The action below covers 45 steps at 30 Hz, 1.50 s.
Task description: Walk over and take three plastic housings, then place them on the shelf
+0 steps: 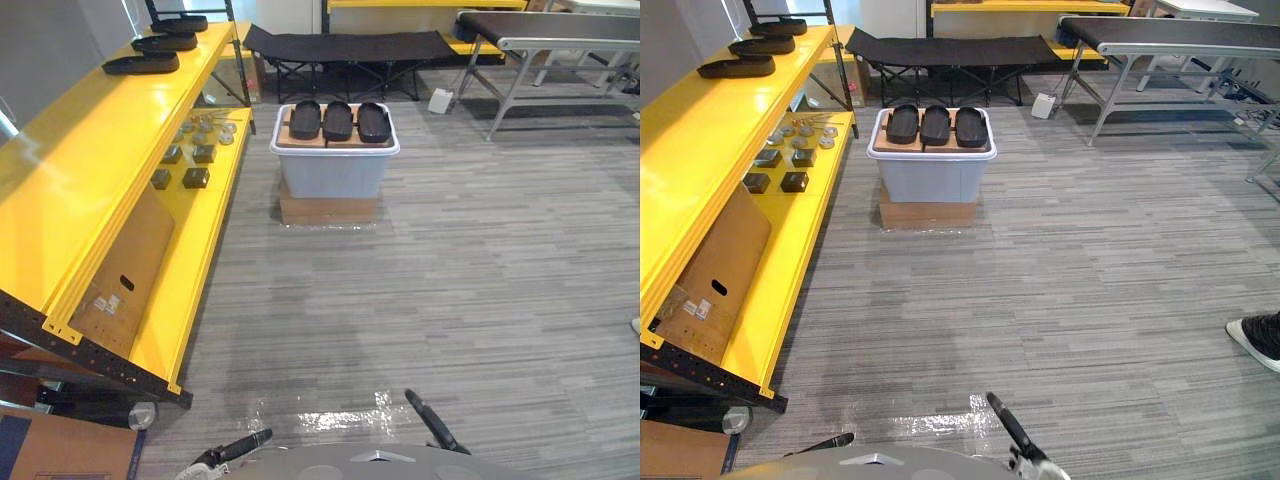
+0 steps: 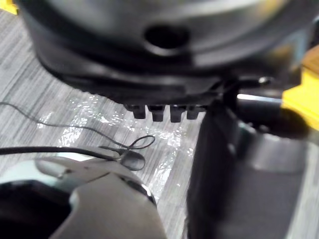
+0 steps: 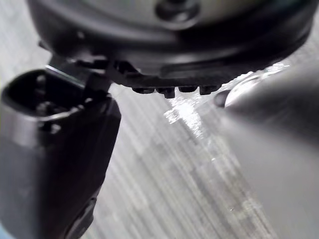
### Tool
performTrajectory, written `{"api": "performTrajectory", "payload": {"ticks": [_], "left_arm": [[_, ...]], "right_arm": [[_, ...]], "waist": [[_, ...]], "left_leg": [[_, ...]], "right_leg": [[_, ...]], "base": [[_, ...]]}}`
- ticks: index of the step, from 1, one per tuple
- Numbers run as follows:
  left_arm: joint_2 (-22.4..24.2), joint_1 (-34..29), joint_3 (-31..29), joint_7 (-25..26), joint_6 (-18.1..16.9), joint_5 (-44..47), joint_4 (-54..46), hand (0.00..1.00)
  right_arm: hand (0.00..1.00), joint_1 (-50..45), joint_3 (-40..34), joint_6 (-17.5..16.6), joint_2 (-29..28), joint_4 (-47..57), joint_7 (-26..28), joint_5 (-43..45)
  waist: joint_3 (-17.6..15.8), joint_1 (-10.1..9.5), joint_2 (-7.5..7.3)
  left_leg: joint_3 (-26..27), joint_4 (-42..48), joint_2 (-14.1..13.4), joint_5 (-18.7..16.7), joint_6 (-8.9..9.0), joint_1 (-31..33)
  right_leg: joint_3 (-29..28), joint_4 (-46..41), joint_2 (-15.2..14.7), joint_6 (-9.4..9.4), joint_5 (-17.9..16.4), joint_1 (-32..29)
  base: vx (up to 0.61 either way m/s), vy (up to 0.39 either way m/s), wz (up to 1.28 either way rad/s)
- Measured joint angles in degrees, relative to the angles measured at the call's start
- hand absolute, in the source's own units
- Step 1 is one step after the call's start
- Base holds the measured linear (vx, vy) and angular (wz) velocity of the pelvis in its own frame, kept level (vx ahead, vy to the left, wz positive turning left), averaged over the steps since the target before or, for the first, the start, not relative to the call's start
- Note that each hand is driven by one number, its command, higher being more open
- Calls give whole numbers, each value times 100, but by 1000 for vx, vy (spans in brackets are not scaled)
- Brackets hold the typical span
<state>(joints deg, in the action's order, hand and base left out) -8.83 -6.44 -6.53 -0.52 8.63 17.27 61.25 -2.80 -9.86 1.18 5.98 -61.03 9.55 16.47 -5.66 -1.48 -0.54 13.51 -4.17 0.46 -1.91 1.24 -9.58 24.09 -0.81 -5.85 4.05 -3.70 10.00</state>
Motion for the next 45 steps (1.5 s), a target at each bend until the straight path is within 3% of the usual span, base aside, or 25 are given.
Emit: {"api": "performTrajectory", "payload": {"ticks": [2,7,15,27,28,29,30,31,32,34,36,40,42,44,45], "left_arm": [[-18,33,236,-35,2,11,-336,100],[1,325,592,-214,8,60,-732,100],[111,249,639,-500,-4,767,-727,100],[307,-209,241,-489,-785,1590,-438,100],[312,-216,209,-498,-846,1625,-425,100],[366,-221,224,-507,-866,1635,-413,100],[408,-212,238,-504,-880,1635,-388,100],[396,-216,232,-523,-877,1632,-387,100],[351,-215,217,-556,-851,1662,-424,100],[147,-203,220,-559,-855,1574,-443,100],[67,-265,213,-565,-780,1578,-440,100],[33,-292,209,-564,-491,1577,-441,100],[17,-305,210,-575,-462,1569,-440,100],[-3,-305,210,-577,-470,1514,-445,100],[6,-293,218,-548,-477,1496,-445,100]], "right_arm": [[100,210,323,-331,-7,398,146,-39],[100,881,392,-707,-8,466,419,-23],[100,692,608,-557,5,209,601,-48],[100,313,-117,-420,-231,-168,-446,199],[100,309,-187,-409,-201,-186,-492,198],[100,277,-222,-398,-152,-193,-518,204],[100,240,-261,-398,-92,-194,-524,205],[100,194,-316,-403,-59,-193,-534,215],[100,158,-329,-546,-91,-115,-596,254],[100,150,-307,-591,-150,-116,-597,379],[100,106,-297,-603,-192,-188,-576,425],[100,74,-317,-521,-221,-237,-564,432],[100,62,-361,-512,-224,-238,-517,432],[100,27,-369,-504,-237,-251,-477,431],[100,47,-423,-466,-223,-292,-453,444]], "waist": [[-13,2,-19],[-38,0,-71],[-82,23,-122],[-96,20,-94],[-118,19,-90],[-170,24,-10],[-222,27,88],[-282,17,97],[-414,17,47],[-537,16,-103],[-573,6,-147],[-608,-4,-99],[-616,-12,-112],[-607,-49,-159],[-614,-69,-136]], "left_leg": [[20,-70,18,46,-8,14],[61,-69,74,49,-4,1],[193,-64,92,2,126,-78],[216,-89,136,7,100,-140],[200,-90,149,-25,39,-137],[151,-90,137,-109,-250,-127],[134,-85,100,-126,-426,-168],[101,-11,96,-153,-464,-180],[27,135,153,-228,-645,-261],[-59,350,121,-359,-686,-298],[-154,545,3,-489,-630,-279],[-196,915,-143,-787,-369,-245],[-184,1208,-202,-1075,-201,-289],[-184,1490,-254,-1408,-52,-371],[-180,1777,-364,-1698,42,-379]], "right_leg": [[-7,1,-12,52,35,-61],[-6,12,-75,88,59,-61],[8,96,-95,186,138,5],[73,33,-144,158,165,26],[85,-209,-206,175,74,-72],[86,-868,-321,286,-90,-344],[93,-1661,-468,342,-137,-656],[92,-2560,-691,312,-139,-1014],[67,-3534,-1026,153,-158,-1393],[-5,-3708,-1099,86,-353,-1565],[-21,-3000,-969,100,-340,-1586],[-70,-1387,-755,355,-16,-1613],[-60,-1072,-707,189,267,-1547],[-67,-1198,-686,-42,192,-1488],[-76,-1512,-666,-263,160,-1534]], "base": [[-20,34,-4],[-16,28,-2],[7,12,-5],[-45,12,-1],[-71,67,5],[-82,128,12],[-67,133,19],[-53,138,29],[-19,90,31],[35,75,34],[109,38,25],[195,-15,1],[274,-114,-1],[303,-192,0],[351,-254,-5]]}}
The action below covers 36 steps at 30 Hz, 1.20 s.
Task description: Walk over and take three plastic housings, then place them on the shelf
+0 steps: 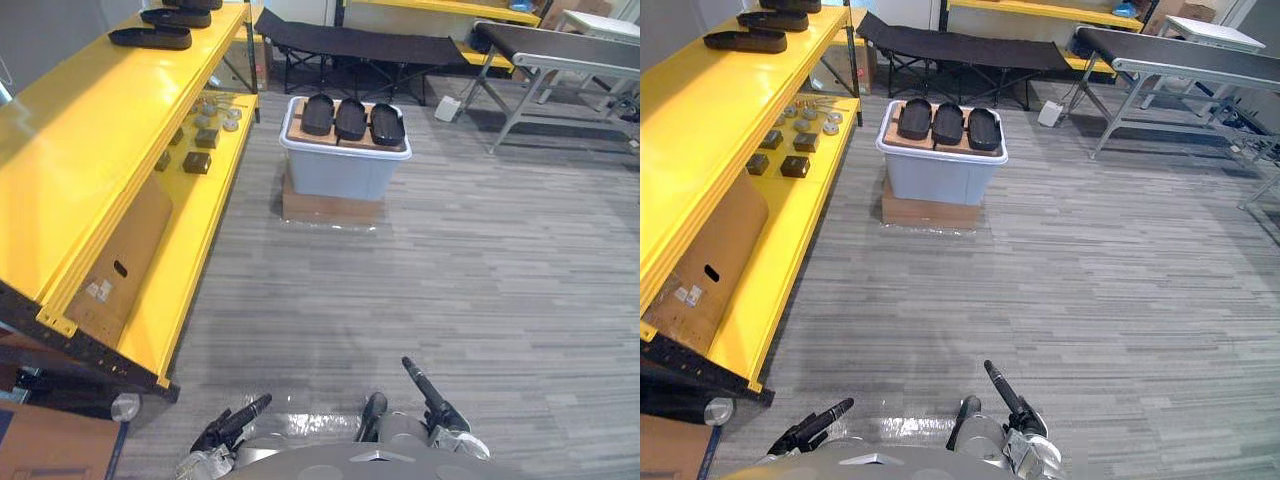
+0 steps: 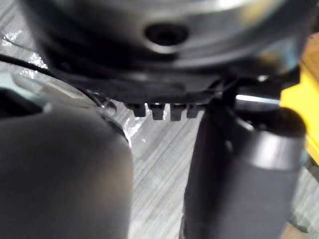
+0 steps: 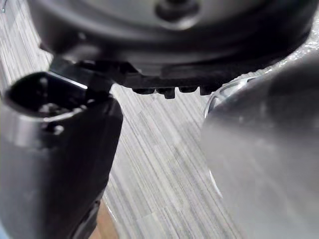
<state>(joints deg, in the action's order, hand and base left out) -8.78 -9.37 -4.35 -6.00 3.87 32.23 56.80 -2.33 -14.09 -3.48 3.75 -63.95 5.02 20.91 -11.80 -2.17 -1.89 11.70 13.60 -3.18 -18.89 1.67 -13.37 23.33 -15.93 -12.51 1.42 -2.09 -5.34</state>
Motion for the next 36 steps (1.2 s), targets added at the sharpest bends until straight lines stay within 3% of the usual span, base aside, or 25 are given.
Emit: {"api": "performTrajectory", "payload": {"ticks": [1,3,5,7,10,11,12,13,14,15,16,17,18,20,21,22,23,24,25,26,28,30,31,33,36], "left_arm": [[45,-28,23,75,11,13,19,100],[88,-64,29,149,5,85,215,100],[130,75,-224,213,-219,211,166,100],[195,147,-365,214,-232,337,177,100],[449,36,-547,188,-168,404,159,100],[470,14,-629,161,-188,400,95,100],[471,14,-674,162,-211,384,85,100],[514,-12,-770,174,-254,367,91,100],[576,-41,-850,186,-265,369,109,100],[600,-53,-857,190,-277,362,154,100],[610,-38,-898,185,-278,368,173,100],[554,-21,-922,167,-293,367,159,100],[419,30,-916,163,-359,353,115,100],[342,122,-933,206,-342,309,149,100],[312,112,-956,213,-339,273,221,100],[291,83,-959,221,-351,167,248,100],[265,70,-952,247,-353,-17,250,100],[267,66,-944,269,-352,-118,247,100],[270,55,-879,286,-374,-162,242,100],[266,37,-792,283,-391,-156,216,100],[232,117,-693,283,-357,-121,166,100],[194,243,-570,281,-338,-100,140,100],[168,303,-489,265,-329,-52,108,100],[154,393,-457,237,-261,187,119,100],[157,304,-458,271,-245,580,148,100]], "right_arm": [[100,29,-64,56,48,-35,60,-3],[100,43,-116,98,103,-99,85,-164],[100,112,-82,91,198,-189,93,-287],[100,229,-94,150,297,-314,74,-479],[100,245,-93,134,349,-393,59,-533],[100,364,-88,131,301,-389,56,-544],[100,425,-79,131,274,-386,52,-549],[100,522,-19,128,234,-376,41,-557],[100,541,88,125,228,-346,40,-624],[100,513,136,126,230,-335,41,-665],[100,496,176,138,167,-346,30,-674],[100,509,224,138,117,-346,29,-672],[100,544,345,121,62,-342,37,-670],[100,593,357,40,63,-320,13,-677],[100,583,355,-54,68,-316,-22,-675],[100,557,356,-121,72,-317,-36,-666],[100,535,354,-149,60,-344,-38,-678],[100,525,354,-150,59,-379,-35,-697],[100,499,360,-214,60,-379,-50,-740],[100,496,368,-314,83,-376,-53,-766],[100,545,387,-361,97,-357,-105,-746],[100,554,509,-369,113,-266,-165,-745],[100,568,535,-366,124,-253,-166,-748],[100,556,523,-367,156,-225,-155,-805],[100,492,510,-437,157,-250,-133,-937]], "waist": [[47,14,105],[256,-2,254],[163,-14,378],[-28,-28,496],[-79,-193,459],[-113,-314,370],[-138,-353,328],[-171,-427,273],[-194,-469,317],[-221,-503,386],[-238,-556,327],[-292,-586,175],[-342,-595,-90],[-361,-595,-218],[-332,-541,-270],[-334,-542,-293],[-346,-534,-294],[-354,-533,-276],[-374,-531,-223],[-379,-529,-178],[-365,-458,-86],[-326,-394,-13],[-321,-381,15],[-304,-363,44],[-239,-364,3]], "left_leg": [[6,287,-246,-302,162,10],[58,1015,-677,-449,368,234],[112,3275,-1342,242,282,1326],[-42,4593,-1596,363,330,1958],[40,3992,-1037,253,346,2515],[156,2595,-657,326,314,2731],[150,1909,-507,501,299,2771],[41,532,-302,1119,324,2786],[-107,-346,-237,1736,428,2801],[-219,-438,-273,2139,320,2786],[-285,-287,-227,2530,67,2715],[-253,-197,-128,2528,-9,2675],[-205,20,55,2267,-183,2707],[-134,256,224,1939,-348,2672],[-95,290,306,1737,-452,2539],[-29,298,404,1540,-524,2335],[-41,320,490,1369,-516,2083],[-49,318,509,1283,-523,1935],[-60,301,511,1180,-552,1702],[-64,276,500,1094,-580,1503],[-164,228,402,946,-547,1240],[-309,236,226,832,-444,1152],[-375,240,111,754,-340,1090],[-554,436,-74,513,-108,1051],[-829,855,-263,-11,251,932]], "right_leg": [[17,-442,111,-103,-75,-98],[106,-607,456,-233,-513,-122],[213,-296,803,-366,-586,227],[253,238,1060,-477,-536,925],[136,768,1019,-462,-524,1621],[11,970,938,-448,-520,1813],[-23,1033,888,-432,-526,1860],[-152,1159,846,-327,-567,1968],[-237,1274,899,-136,-673,2139],[-287,1287,956,32,-850,2344],[-337,1217,903,89,-1010,2506],[-349,1135,785,71,-1103,2561],[-372,894,569,12,-1184,2530],[-606,84,302,44,-1160,2247],[-705,-804,34,238,-1062,1945],[-788,-2020,-293,731,-757,1496],[-815,-3091,-525,957,-651,1090],[-770,-3448,-623,862,-706,939],[-569,-3768,-702,599,-870,790],[-325,-3806,-760,487,-1013,670],[146,-3057,-701,443,-1403,347],[153,-1855,-485,459,-1382,55],[-58,-988,-366,624,-1203,-122],[-445,56,-279,622,-530,-304],[-786,322,-222,550,145,-217]], "base": [[366,-262,-6],[428,-249,-7],[514,-300,4],[475,-215,8],[462,-81,-31],[344,22,-54],[425,52,-67],[495,124,-53],[488,164,-46],[533,229,-23],[388,168,-10],[472,174,3],[441,154,8],[427,184,7],[418,192,-1],[578,225,-1],[403,150,-5],[397,118,-1],[236,58,-1],[384,75,4],[383,-7,22],[317,-93,32],[309,-147,27],[350,-239,31],[394,-460,42]]}}
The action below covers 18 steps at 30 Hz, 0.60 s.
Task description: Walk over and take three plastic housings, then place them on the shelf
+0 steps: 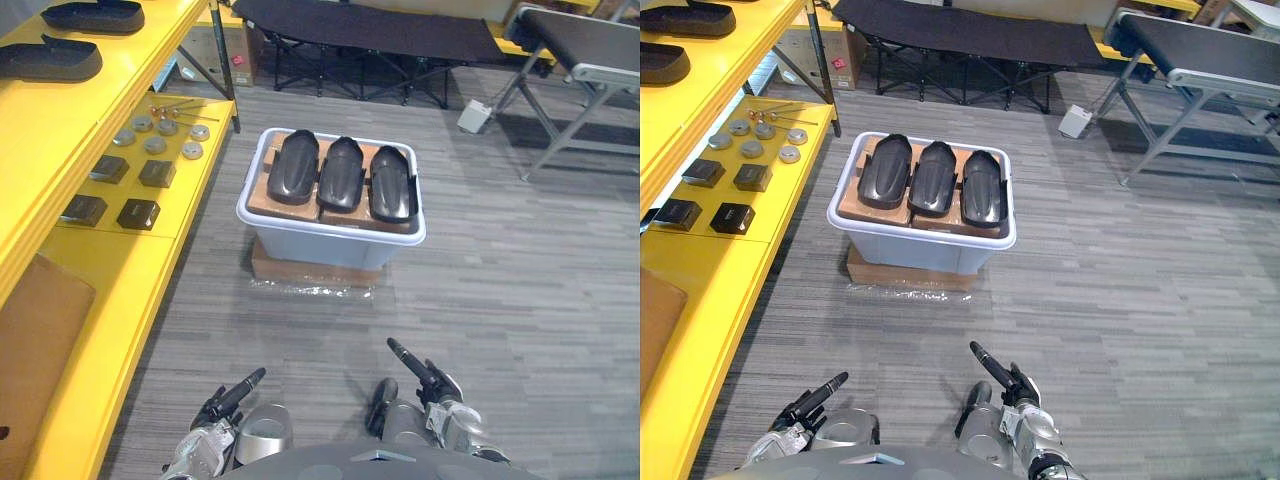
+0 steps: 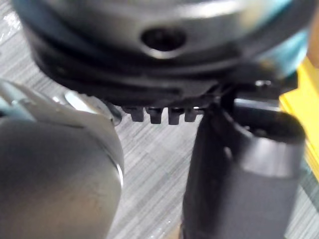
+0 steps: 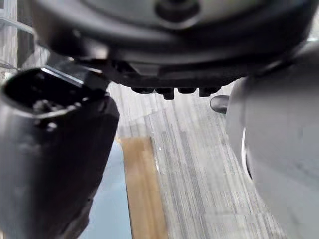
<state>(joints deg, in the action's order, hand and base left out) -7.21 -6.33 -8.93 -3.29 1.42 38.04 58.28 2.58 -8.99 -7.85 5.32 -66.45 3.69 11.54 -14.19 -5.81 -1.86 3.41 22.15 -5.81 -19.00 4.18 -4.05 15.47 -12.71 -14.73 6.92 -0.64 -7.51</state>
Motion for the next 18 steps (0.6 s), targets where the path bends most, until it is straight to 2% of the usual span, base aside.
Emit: {"api": "performTrajectory", "payload": {"ticks": [1,2,3,4,5,6,7,9,11,12,13,14,15,17,18], "left_arm": [[77,-25,-3,104,-3,222,95,100],[256,-138,-18,224,-12,579,185,100],[350,-153,-59,278,-72,759,268,100],[462,-183,-213,303,-137,1051,306,100],[502,-220,-287,290,-125,1125,309,100],[624,-276,-341,289,-143,1120,397,100],[763,-346,-436,246,-152,1171,483,100],[773,-366,-494,155,-256,1174,461,100],[747,-369,-475,134,-352,1108,383,100],[740,-371,-445,156,-378,1082,358,100],[733,-369,-438,168,-374,1061,353,100],[725,-366,-441,213,-372,920,323,100],[707,-364,-438,260,-381,751,277,100],[362,-327,-238,345,-387,173,164,100],[243,-295,-170,374,-385,44,125,100]], "right_arm": [[100,-63,-1,-108,75,-13,-15,7],[100,-124,6,-156,170,-12,-35,5],[100,-127,4,-167,165,-16,-51,5],[100,-159,-17,-218,261,-35,-103,7],[100,-186,15,-246,280,-43,-120,5],[100,-235,56,-321,272,-34,-139,-6],[100,-304,32,-405,286,-22,-170,2],[100,-419,56,-507,266,66,-180,-71],[100,-440,119,-507,263,265,-285,-413],[100,-461,224,-543,264,490,-457,-454],[100,-482,314,-548,273,732,-600,-448],[100,-545,435,-547,297,1169,-825,-444],[100,-610,515,-544,305,1548,-970,-443],[100,-762,638,-493,76,2465,-1414,-446],[100,-785,658,-491,16,2717,-1524,-444]], "waist": [[71,16,166],[283,14,330],[336,16,417],[364,73,520],[351,88,562],[306,115,683],[286,130,766],[253,134,711],[211,131,634],[205,132,625],[203,138,621],[201,139,616],[188,142,595],[175,165,158],[175,181,46]], "left_leg": [[-106,92,-224,-208,150,-79],[-163,153,-426,-211,210,-70],[-204,418,-508,-141,200,82],[-228,1292,-668,138,39,549],[-202,1717,-752,375,-7,753],[-214,2533,-952,694,100,1112],[-133,3003,-1039,654,157,1305],[266,2772,-1010,612,211,1443],[592,1643,-903,615,227,1491],[660,776,-871,720,211,1519],[670,198,-872,931,157,1546],[674,-420,-862,1339,164,1541],[725,-609,-826,1929,188,1501],[923,-920,-444,1992,78,1328],[952,-966,-359,1999,58,1327]], "right_leg": [[28,-489,108,-120,89,-65],[155,-808,271,-231,-307,-187],[213,-892,328,-285,-435,-213],[324,-922,412,-358,-596,-155],[353,-863,485,-385,-620,-62],[459,-583,662,-446,-608,279],[512,-276,768,-503,-573,636],[594,153,801,-496,-546,1109],[662,482,787,-451,-518,1370],[695,614,787,-422,-502,1410],[709,673,785,-383,-492,1427],[696,736,775,-260,-479,1448],[646,750,737,-160,-497,1460],[653,762,368,17,-462,1445],[659,763,276,56,-440,1428]], "base": [[389,-439,33],[406,-397,29],[394,-351,19],[308,-285,16],[349,-338,16],[357,-241,3],[429,-220,3],[349,-112,10],[278,-34,8],[235,42,-2],[296,113,-8],[282,181,-13],[337,235,-16],[249,167,-3],[194,125,10]]}}
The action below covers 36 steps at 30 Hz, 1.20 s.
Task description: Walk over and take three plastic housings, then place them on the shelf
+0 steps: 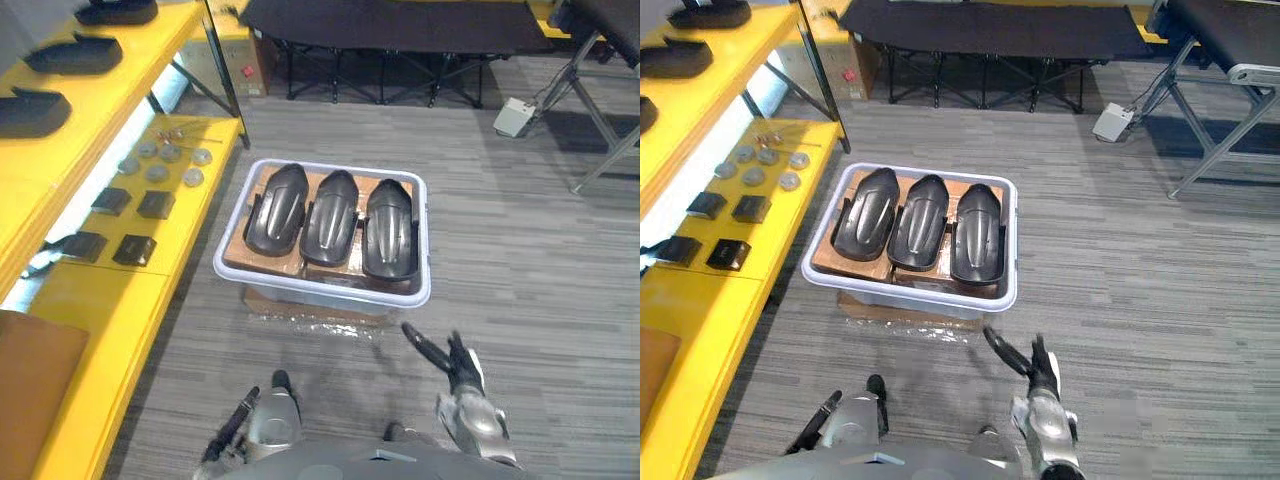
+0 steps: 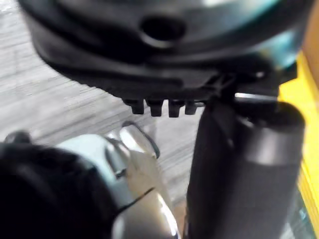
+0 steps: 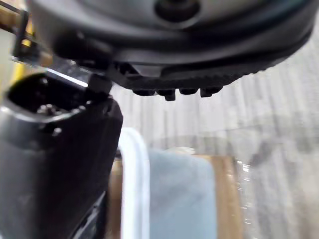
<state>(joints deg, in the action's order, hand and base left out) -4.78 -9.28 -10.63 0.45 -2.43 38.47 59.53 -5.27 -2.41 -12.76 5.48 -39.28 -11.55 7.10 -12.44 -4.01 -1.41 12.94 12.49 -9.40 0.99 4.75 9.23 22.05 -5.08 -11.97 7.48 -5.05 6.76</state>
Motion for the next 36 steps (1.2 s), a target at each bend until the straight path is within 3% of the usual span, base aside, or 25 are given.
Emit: {"api": "performTrajectory", "payload": {"ticks": [2,6,11,13,14,17,18,19,22,25,30,36], "left_arm": [[-305,12,143,83,-24,1,-238,100],[-334,-32,-2,69,-28,637,-748,100],[-327,-51,-97,78,80,587,-937,100],[-261,-160,-94,80,207,577,-884,100],[-214,-271,-95,66,282,426,-795,100],[-194,-320,-155,45,296,344,-720,100],[-239,-317,-167,0,269,254,-740,100],[-243,-263,-165,-43,267,159,-729,100],[-261,-225,-168,-162,213,139,-779,100],[-339,-151,-154,-253,147,139,-775,100],[-356,123,-16,-458,103,145,-779,100],[-421,482,420,-630,-24,197,-801,100]], "right_arm": [[100,-81,-43,119,-143,1027,-388,-20],[100,-226,-309,134,-137,1987,-435,-444],[100,-162,-804,135,154,2719,-405,-368],[100,-23,-854,408,422,2736,-415,-336],[100,244,-862,753,582,2618,-439,-323],[100,923,-872,1071,779,1991,-538,-5],[100,1469,-884,1228,919,1412,-644,146],[100,2002,-889,1362,1123,821,-724,247],[100,2824,-875,1494,1517,-175,-767,372],[100,3756,-794,1499,1996,-1074,-746,761],[100,4781,-622,1483,2641,-1744,-748,789],[100,5487,-219,1511,2892,-2244,-746,731]], "waist": [[-4,51,-258],[16,78,-285],[40,123,-300],[38,119,-317],[23,105,-353],[-93,77,-429],[-261,-1,-490],[-471,-85,-438],[-896,-283,-273],[-1213,-427,-264],[-1439,-618,-248],[-1571,-701,-40]], "left_leg": [[157,-233,232,3,-76,-253],[316,-528,300,11,-94,-594],[352,-828,277,138,-148,-656],[336,-1063,279,284,-144,-716],[299,-1187,276,371,-141,-654],[186,-1153,277,390,-134,-361],[130,-1077,282,401,-133,-199],[57,-1032,232,432,-124,-68],[-167,-1072,172,675,-153,176],[-415,-1054,80,965,-184,612],[-604,-1051,180,1142,-251,1034],[-729,-918,336,1162,-292,1383]], "right_leg": [[-5,-77,-226,238,158,40],[-22,-89,-281,245,322,126],[-26,-72,-220,237,328,28],[-16,-75,-188,215,343,-1],[1,-75,-163,215,343,-88],[90,-59,-146,122,283,-270],[180,-20,-146,45,182,-347],[256,-40,-91,50,179,-449],[485,-246,-43,-9,130,-611],[655,-474,32,-52,119,-978],[773,-820,-97,-99,79,-1403],[814,-1345,-342,-125,-161,-1835]], "base": [[213,166,-1],[72,84,-19],[-35,-15,-10],[-115,-7,3],[-141,-2,7],[-135,5,16],[-200,-12,23],[-242,-11,27],[-181,11,44],[-152,-4,34],[-35,3,17],[-33,1,12]]}}
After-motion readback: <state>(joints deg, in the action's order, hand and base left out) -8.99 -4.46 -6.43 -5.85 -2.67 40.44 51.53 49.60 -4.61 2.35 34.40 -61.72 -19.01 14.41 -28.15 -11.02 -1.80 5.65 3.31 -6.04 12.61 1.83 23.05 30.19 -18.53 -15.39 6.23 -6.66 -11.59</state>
